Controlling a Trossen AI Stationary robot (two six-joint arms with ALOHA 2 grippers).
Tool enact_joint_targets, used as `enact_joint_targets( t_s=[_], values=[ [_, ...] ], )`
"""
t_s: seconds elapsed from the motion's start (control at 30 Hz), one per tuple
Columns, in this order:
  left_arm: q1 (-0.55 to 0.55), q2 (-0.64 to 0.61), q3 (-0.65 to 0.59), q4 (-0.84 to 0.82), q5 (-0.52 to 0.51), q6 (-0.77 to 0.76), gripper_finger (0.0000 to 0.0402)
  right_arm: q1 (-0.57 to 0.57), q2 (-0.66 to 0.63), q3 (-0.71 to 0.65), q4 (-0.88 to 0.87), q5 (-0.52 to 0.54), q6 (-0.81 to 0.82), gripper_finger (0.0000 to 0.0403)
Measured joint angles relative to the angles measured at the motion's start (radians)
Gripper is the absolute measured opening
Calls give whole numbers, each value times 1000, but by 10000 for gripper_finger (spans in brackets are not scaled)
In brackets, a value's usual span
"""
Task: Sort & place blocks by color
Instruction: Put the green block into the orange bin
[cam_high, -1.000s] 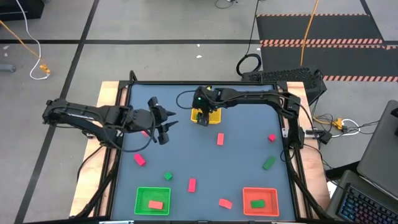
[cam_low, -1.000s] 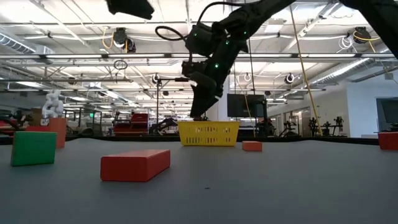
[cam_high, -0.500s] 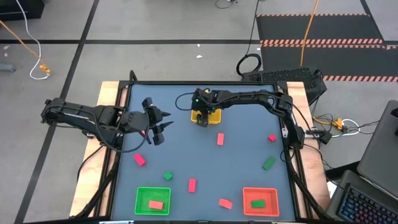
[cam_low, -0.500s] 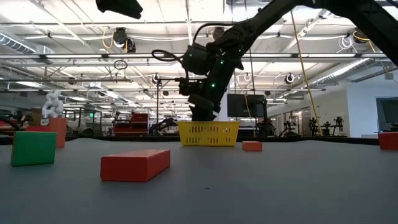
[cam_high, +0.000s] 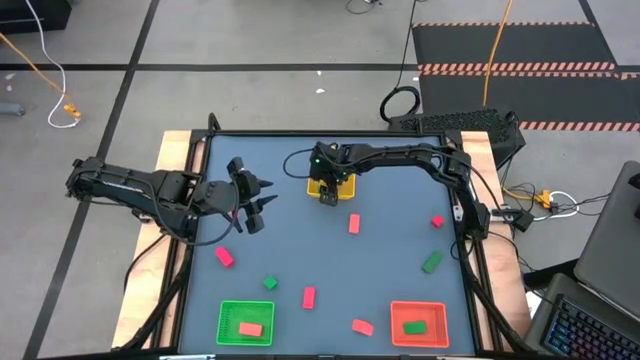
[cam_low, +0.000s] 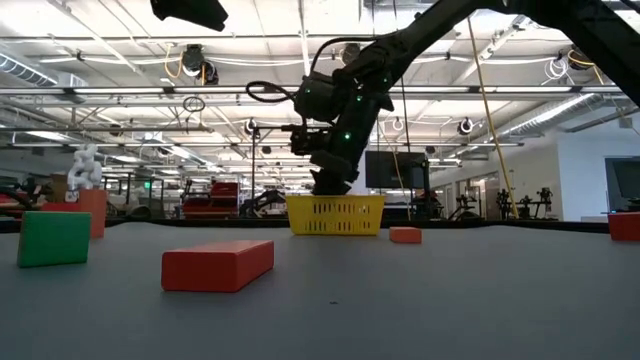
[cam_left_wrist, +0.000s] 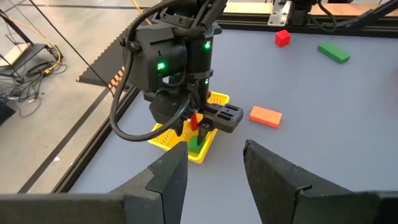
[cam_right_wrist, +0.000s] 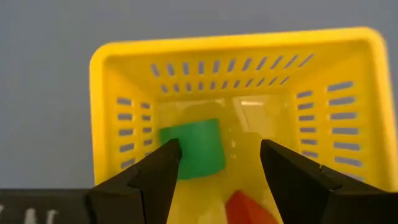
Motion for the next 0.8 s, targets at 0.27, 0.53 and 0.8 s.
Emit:
enact_joint_targets(
  t_s=[0.27, 0.53, 0.8],
  values=[
    [0, 0, 0, -2, 0, -9, 159, 6, 5, -6, 0, 56, -3, 221],
    [-5, 1, 0, -2, 1, -12, 159, 6, 7, -6, 20, 75, -3, 191],
    [-11, 1, 0, -8, 1, -13, 159, 6, 8, -6, 50, 57, -2, 128]
  ],
)
